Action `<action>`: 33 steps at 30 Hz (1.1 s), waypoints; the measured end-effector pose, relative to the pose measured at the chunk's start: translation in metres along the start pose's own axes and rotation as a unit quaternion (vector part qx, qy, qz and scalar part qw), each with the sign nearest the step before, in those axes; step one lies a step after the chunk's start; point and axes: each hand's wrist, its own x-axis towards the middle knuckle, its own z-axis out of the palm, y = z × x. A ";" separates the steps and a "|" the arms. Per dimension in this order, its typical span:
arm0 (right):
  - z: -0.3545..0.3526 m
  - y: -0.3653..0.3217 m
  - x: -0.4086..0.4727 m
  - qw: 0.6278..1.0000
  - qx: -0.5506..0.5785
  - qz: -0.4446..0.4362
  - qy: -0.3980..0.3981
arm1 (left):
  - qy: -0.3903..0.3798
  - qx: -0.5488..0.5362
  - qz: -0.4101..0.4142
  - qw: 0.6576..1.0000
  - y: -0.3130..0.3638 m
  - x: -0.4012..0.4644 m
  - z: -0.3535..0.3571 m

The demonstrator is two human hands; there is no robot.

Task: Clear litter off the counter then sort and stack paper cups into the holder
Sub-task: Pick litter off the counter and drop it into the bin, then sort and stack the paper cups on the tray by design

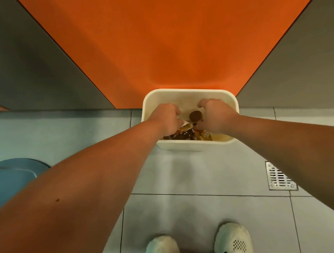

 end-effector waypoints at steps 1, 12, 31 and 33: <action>-0.007 -0.003 -0.006 1.000 0.009 -0.004 0.005 | 0.012 -0.002 0.004 1.000 0.003 -0.006 -0.006; -0.149 -0.070 -0.121 0.997 0.035 -0.053 0.039 | 0.047 0.021 0.039 0.998 0.074 -0.120 -0.158; -0.429 -0.237 -0.330 0.978 -0.018 -0.160 0.134 | 0.203 -0.065 0.031 0.976 0.159 -0.374 -0.448; -0.442 -0.255 -0.340 0.972 -0.019 -0.185 0.144 | 0.223 -0.072 0.030 0.972 0.157 -0.396 -0.464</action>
